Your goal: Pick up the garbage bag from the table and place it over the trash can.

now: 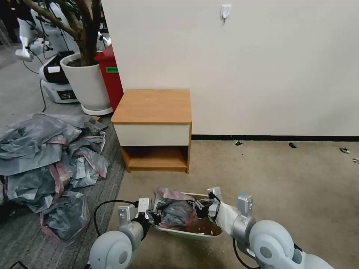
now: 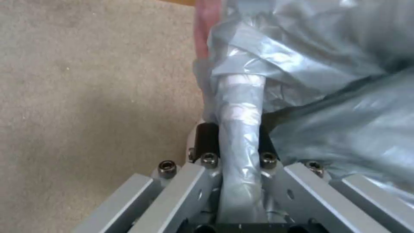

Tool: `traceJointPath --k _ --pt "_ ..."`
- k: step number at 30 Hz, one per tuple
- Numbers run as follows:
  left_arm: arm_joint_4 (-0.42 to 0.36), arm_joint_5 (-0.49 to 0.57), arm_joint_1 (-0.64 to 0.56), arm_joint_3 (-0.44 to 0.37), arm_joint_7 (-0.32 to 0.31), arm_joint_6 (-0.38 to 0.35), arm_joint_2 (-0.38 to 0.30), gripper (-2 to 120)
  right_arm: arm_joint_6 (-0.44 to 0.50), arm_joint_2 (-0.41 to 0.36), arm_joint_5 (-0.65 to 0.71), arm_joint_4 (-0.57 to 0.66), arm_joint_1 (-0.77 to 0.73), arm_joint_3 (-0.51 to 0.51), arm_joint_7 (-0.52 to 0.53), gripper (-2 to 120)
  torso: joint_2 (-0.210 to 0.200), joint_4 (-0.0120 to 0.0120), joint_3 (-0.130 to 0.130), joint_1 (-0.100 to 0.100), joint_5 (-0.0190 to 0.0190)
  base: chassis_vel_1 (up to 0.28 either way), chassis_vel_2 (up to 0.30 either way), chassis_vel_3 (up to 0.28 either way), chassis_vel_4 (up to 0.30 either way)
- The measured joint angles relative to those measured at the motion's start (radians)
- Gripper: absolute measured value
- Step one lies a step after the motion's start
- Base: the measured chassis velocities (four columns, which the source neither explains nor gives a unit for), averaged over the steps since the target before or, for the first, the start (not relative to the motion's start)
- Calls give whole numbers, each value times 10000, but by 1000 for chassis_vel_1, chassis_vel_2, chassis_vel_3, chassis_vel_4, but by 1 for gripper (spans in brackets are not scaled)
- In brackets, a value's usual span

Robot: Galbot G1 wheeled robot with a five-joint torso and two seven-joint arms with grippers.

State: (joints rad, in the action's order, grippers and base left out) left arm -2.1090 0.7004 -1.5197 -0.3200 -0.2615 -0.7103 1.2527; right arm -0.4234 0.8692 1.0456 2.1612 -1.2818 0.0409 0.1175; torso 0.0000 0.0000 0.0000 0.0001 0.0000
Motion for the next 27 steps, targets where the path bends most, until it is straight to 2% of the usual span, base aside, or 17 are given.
traceJointPath --k 16,27 --pt "26 -804 -202 51 513 155 1 2 -624 -244 1388 -453 975 679 1066 0 0 0 0 0 0 0 0 0 0" --pt "8 -899 -218 -72 708 340 6 2 -1403 -429 1702 -1154 1127 1269 1709 0 0 0 0 0 1 0 0 0 0"
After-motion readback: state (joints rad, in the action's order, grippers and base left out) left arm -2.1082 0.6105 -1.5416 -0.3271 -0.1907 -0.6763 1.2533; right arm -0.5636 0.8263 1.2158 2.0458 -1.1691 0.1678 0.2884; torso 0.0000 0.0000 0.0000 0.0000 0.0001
